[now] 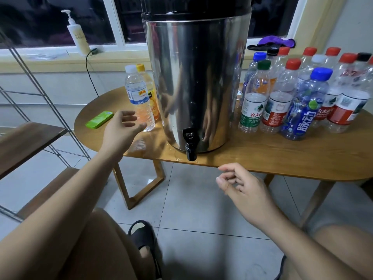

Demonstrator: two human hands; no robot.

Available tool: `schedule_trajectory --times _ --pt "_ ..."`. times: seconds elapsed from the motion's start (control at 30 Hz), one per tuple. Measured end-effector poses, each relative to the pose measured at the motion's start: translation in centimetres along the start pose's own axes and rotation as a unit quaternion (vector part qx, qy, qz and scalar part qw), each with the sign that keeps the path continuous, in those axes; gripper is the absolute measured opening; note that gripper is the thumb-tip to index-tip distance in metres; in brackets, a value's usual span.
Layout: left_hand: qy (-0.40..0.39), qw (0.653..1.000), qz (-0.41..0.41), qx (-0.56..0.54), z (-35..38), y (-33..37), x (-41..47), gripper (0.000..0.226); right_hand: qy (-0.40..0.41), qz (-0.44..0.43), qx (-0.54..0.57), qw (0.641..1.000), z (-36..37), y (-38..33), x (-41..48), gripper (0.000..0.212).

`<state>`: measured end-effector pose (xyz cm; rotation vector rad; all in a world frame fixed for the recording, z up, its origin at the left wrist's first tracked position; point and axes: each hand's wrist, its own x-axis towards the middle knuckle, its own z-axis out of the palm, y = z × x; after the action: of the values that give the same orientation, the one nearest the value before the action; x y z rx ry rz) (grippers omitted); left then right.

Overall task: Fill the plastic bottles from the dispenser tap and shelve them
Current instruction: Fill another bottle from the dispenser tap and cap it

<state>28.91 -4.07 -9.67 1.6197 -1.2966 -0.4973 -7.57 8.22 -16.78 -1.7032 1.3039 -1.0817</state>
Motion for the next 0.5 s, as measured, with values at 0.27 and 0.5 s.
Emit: schedule_trajectory --times 0.27,0.5 --pt "-0.103 0.994 0.009 -0.041 2.7 -0.2 -9.7 0.009 0.113 -0.02 -0.062 0.992 -4.3 -1.6 5.1 0.015" --pt "-0.239 0.966 0.065 0.077 5.6 -1.2 -13.7 0.008 0.192 -0.027 -0.152 0.969 -9.0 -6.0 11.5 0.026"
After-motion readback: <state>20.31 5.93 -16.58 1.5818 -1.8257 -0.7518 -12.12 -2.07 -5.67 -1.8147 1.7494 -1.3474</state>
